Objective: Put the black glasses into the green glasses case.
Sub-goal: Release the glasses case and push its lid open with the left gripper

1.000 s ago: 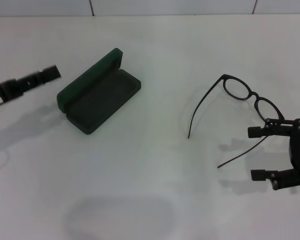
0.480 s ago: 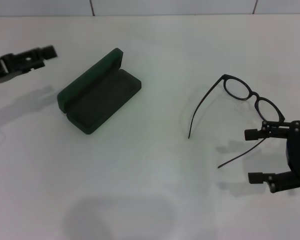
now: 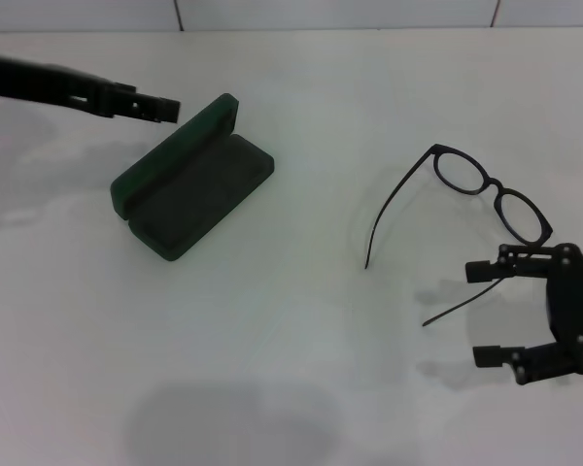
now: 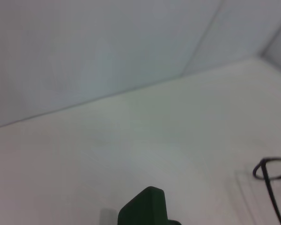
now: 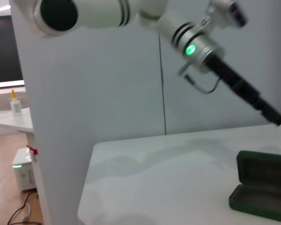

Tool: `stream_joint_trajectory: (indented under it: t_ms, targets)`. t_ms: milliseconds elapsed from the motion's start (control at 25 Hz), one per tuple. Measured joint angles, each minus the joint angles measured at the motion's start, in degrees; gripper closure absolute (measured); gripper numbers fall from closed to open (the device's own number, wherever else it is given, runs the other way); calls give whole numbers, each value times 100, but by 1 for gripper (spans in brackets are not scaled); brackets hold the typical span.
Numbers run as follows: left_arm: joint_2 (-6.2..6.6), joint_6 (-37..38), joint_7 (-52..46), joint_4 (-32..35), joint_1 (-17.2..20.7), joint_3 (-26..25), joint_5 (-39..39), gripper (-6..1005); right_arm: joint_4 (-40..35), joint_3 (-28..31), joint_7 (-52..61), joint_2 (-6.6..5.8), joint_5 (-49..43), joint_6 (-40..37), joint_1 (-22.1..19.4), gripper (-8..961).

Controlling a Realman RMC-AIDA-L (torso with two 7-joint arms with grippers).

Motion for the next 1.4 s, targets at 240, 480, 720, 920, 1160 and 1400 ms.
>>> stream_joint_trajectory:
  t_ms: [240, 480, 720, 920, 1160, 1400]
  targets:
    - [-4, -94, -266, -41, -558, 486, 852, 149, -60, -3, -4, 74, -136, 34, 27, 117]
    - [-186, -599, -564, -286, -946, 1027, 1826, 151, -77, -3, -7, 82, -147, 32, 13, 117]
    - [-227, -819, -637, -551, -1089, 1125, 2034, 152, -80, 2, -7, 82, -148, 34, -13, 117]
    - [-265, -995, -659, -582, -1061, 1316, 2133, 154, -79, 6, -7, 82, -148, 34, -17, 118]
    - [-290, -1045, -641, -615, -1052, 1404, 2134, 156, -80, 6, -6, 82, -147, 39, -17, 118]
    - [-306, -1087, -587, -600, -1041, 1407, 2120, 159, -80, 6, -7, 83, -148, 47, -17, 119]
